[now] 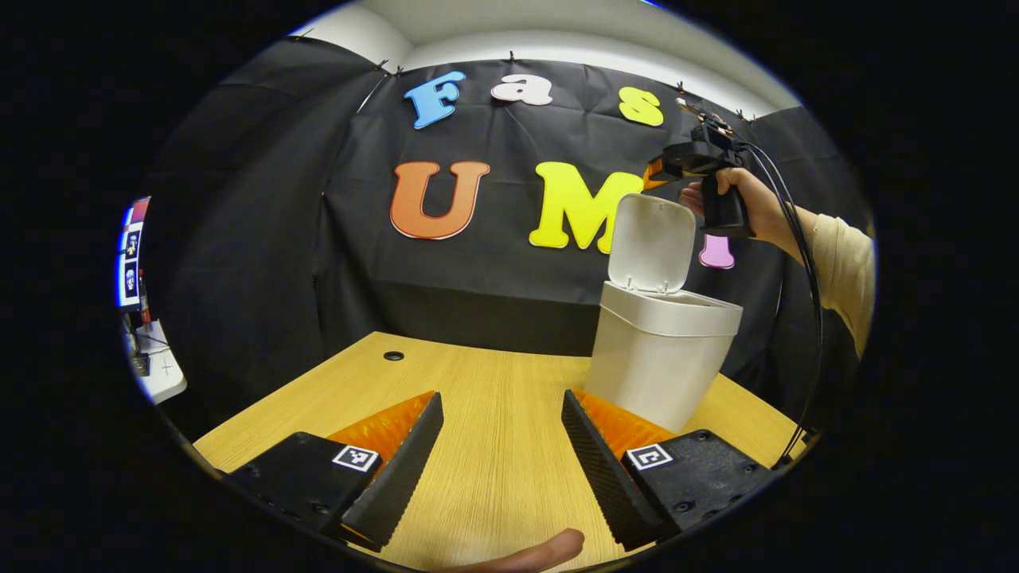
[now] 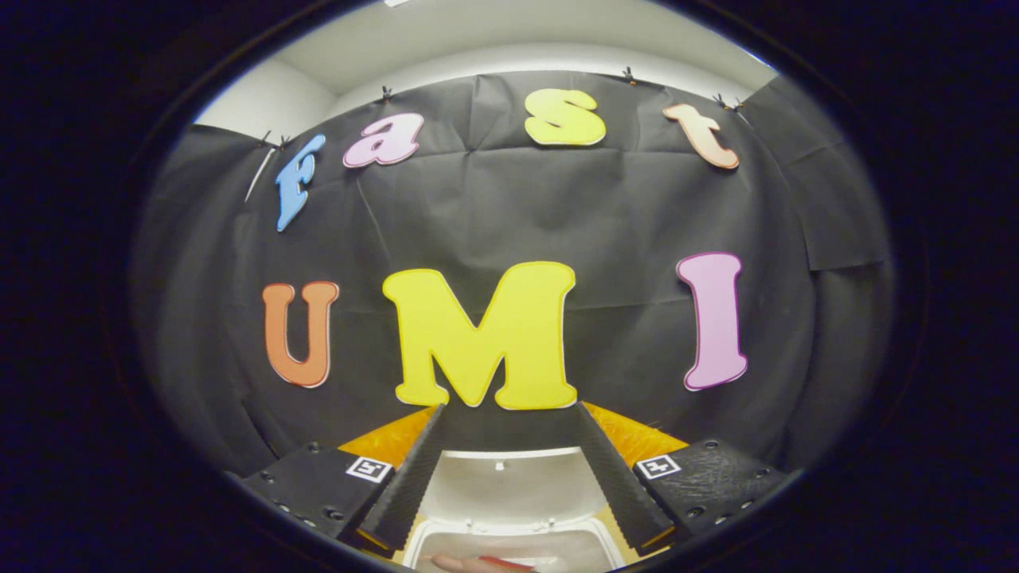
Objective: Press the lid of the desktop garbage bin to open it, pick up the crumpled paper on the desktop and throw it into the bin, then pick up the pop can on the desktop and drop it into the bin, and finally close the garbage bin lid.
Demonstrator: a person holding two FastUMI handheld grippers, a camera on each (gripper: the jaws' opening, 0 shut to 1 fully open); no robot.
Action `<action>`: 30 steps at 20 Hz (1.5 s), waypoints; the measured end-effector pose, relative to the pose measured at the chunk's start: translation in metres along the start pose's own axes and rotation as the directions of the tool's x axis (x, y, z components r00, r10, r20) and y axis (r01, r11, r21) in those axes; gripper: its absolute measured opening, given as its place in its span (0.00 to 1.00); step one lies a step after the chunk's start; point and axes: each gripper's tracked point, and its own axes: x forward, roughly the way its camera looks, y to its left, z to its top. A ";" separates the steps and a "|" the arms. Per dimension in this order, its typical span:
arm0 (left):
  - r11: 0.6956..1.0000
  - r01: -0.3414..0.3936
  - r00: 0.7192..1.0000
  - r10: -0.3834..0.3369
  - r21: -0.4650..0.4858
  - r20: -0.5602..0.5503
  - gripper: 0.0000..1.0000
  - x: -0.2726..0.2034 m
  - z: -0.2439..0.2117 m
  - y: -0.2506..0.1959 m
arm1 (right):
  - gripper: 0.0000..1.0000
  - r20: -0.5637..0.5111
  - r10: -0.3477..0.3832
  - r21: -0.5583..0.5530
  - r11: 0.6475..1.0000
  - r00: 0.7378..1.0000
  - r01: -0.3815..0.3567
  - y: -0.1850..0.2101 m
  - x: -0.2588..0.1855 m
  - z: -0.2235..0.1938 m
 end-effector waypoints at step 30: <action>0.993 -0.104 0.994 0.101 0.056 0.050 0.97 -0.001 0.010 0.033 | 0.97 -0.373 0.206 -0.020 0.973 0.905 -0.230 -0.006 -0.088 -0.137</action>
